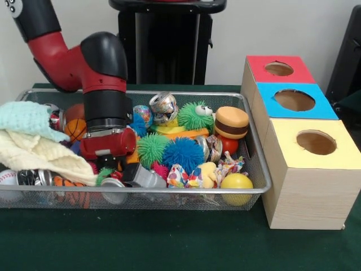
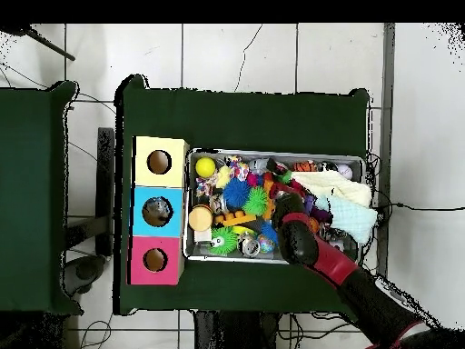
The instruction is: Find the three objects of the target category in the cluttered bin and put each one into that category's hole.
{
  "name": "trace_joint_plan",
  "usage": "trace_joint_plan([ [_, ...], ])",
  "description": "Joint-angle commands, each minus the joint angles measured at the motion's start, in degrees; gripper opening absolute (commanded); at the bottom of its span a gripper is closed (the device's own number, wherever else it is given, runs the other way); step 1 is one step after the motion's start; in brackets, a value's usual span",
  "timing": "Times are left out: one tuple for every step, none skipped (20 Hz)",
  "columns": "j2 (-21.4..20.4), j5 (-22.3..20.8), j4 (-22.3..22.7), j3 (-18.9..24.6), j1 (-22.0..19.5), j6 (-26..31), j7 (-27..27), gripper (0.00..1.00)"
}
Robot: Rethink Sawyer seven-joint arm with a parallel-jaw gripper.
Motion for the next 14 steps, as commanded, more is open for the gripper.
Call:
trace_joint_plan([
  [12.5,9.1,-7.2,-5.6,11.5,11.2,11.4,0.00],
  [10.0,13.2,-6.6,-9.1,15.6,10.2,11.6,0.00],
  [7.9,16.9,-6.0,-12.3,19.0,10.7,11.4,0.00],
  [6.2,20.1,-5.7,-15.5,22.4,11.6,10.7,0.00],
  [4.6,23.5,-5.5,-19.0,26.1,12.8,9.8,0.00],
  [3.4,27.0,-5.4,-22.7,29.9,13.5,8.6,0.00],
  [2.5,30.7,-5.5,-26.6,33.9,14.4,7.1,0.00],
  [2.0,34.1,-5.7,-30.6,37.9,15.6,5.2,0.00],
  [2.0,37.0,-6.1,-34.3,41.3,16.8,3.3,0.00],
  [2.2,39.4,-6.6,-37.8,44.3,17.9,1.3,0.00],
  [2.6,40.7,-7.2,-40.9,46.9,19.2,-0.7,0.00],
  [3.3,41.6,-8.0,-44.2,49.6,19.9,-2.9,0.00],
  [4.3,42.4,-9.0,-47.6,52.2,21.8,-4.9,0.00],
  [4.9,42.3,-9.6,-49.8,53.7,22.7,-6.0,0.00],
])
